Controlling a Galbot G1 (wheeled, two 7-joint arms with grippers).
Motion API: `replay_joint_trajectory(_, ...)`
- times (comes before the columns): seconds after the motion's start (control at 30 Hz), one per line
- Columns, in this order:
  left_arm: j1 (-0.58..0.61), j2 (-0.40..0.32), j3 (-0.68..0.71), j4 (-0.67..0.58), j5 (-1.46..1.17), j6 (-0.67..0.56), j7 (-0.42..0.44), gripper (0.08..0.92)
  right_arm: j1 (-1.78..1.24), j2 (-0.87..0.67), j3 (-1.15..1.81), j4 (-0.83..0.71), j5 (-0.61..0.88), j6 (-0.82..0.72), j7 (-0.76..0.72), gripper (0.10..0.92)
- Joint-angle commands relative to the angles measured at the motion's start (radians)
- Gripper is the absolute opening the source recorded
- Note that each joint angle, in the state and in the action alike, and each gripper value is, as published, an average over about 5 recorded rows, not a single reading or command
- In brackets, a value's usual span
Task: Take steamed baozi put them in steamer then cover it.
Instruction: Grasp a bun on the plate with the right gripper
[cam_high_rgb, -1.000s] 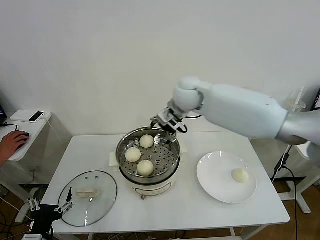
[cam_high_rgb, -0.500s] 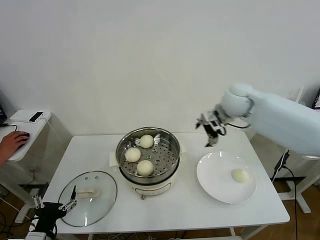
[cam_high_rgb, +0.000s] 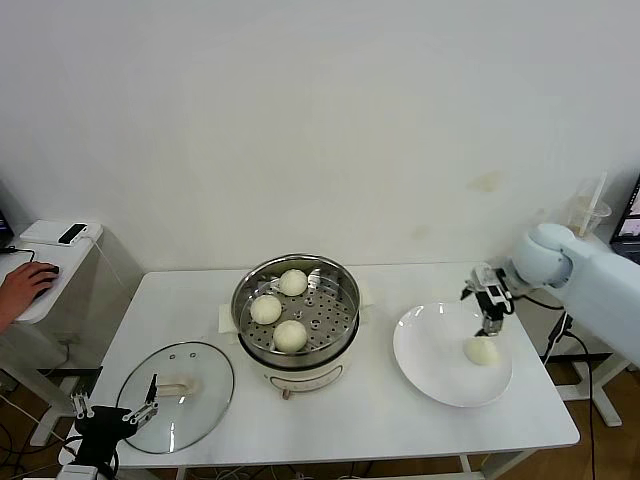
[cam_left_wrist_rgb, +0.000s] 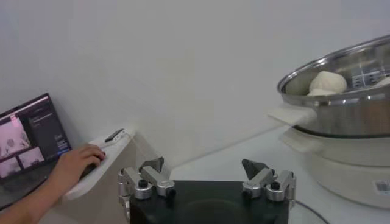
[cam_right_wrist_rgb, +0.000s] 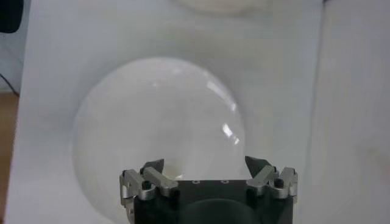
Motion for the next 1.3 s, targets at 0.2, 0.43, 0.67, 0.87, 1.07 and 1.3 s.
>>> replay_joint_trajectory(0.2, 0.006, -0.001, -0.012, -0.001, 0.000, 0.003, 0.001, 0.823, -0.279, 0.049, 0.224, -0.161, -0.174, 0.028, 0.000, 0.823)
replay_joint_trajectory(0.43, 0.007, -0.008, -0.014, 0.002, 0.000, 0.003, 0.001, 0.823, -0.309, 0.097, 0.242, -0.211, -0.195, 0.032, 0.014, 0.823)
replay_joint_trajectory(0.67, 0.006, -0.009, -0.016, 0.007, 0.000, 0.003, 0.001, 0.823, -0.315, 0.144, 0.259, -0.267, -0.210, 0.040, 0.034, 0.823)
replay_joint_trajectory(0.87, 0.004, -0.008, -0.017, 0.011, -0.001, 0.002, 0.001, 0.823, -0.324, 0.157, 0.266, -0.278, -0.218, 0.033, 0.043, 0.811)
replay_joint_trajectory(1.07, 0.001, -0.009, -0.015, 0.016, -0.001, 0.002, 0.001, 0.823, -0.324, 0.156, 0.270, -0.282, -0.228, 0.025, 0.048, 0.758)
replay_joint_trajectory(1.3, 0.004, -0.008, -0.016, 0.012, -0.002, 0.001, 0.000, 0.823, -0.304, 0.153, 0.271, -0.269, -0.218, 0.023, 0.037, 0.687)
